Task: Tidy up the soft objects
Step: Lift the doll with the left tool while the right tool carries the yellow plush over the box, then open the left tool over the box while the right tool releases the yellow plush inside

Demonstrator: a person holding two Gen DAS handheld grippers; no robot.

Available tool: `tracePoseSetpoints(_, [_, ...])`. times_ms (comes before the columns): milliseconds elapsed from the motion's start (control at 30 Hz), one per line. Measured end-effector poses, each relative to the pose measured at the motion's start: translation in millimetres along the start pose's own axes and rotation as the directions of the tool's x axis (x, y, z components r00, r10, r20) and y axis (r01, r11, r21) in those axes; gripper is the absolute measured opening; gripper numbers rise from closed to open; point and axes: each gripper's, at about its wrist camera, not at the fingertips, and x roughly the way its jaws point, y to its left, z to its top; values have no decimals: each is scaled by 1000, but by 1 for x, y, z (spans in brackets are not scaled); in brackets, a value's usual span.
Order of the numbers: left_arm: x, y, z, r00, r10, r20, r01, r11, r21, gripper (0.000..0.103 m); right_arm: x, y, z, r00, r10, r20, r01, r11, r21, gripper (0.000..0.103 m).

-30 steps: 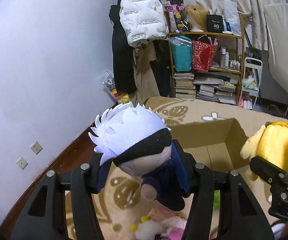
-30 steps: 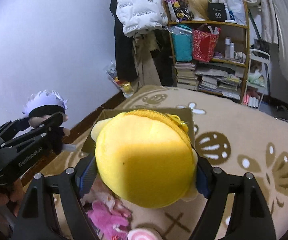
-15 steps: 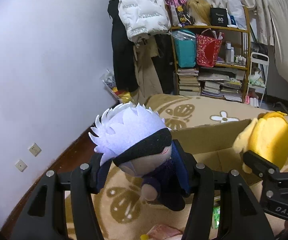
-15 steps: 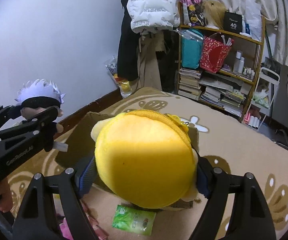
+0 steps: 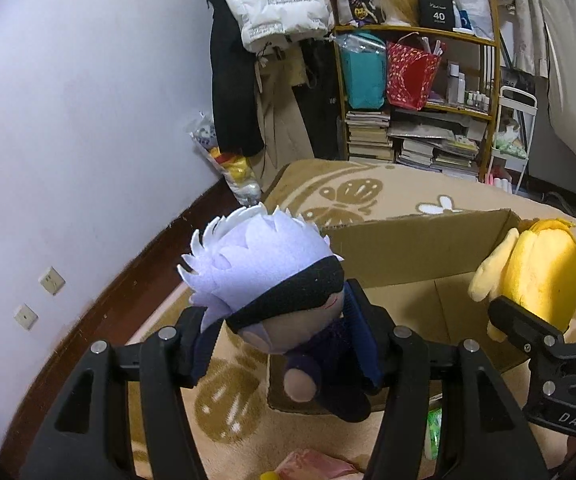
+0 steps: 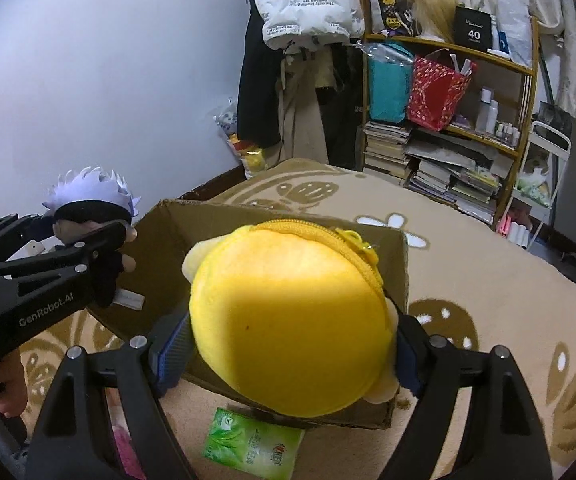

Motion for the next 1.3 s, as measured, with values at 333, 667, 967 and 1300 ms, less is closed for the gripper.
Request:
tracePoseSetpoints(333, [7,-7,-6,1000,-5,-13,6,1000,11,58,6,2,-7,1000,-2,-13,2,1000,-8,88])
tracePoseSetpoints(667, [11,-9,-8,999,19,-27,-18,999,27,60,11,2,-12,1000,-11,-27,10,1000,-19,91])
tracePoseSetpoints(967, [-3,0,-6,999,41,10,-41,999,20,73,0,0,-11,1000,-16,2,16,1000,2,103])
tracePoseSetpoints(1300, [-38,14,-2,994,80,73,-79,997,-16,92,-28,1,-6,999,-20,38,19,999,32,103])
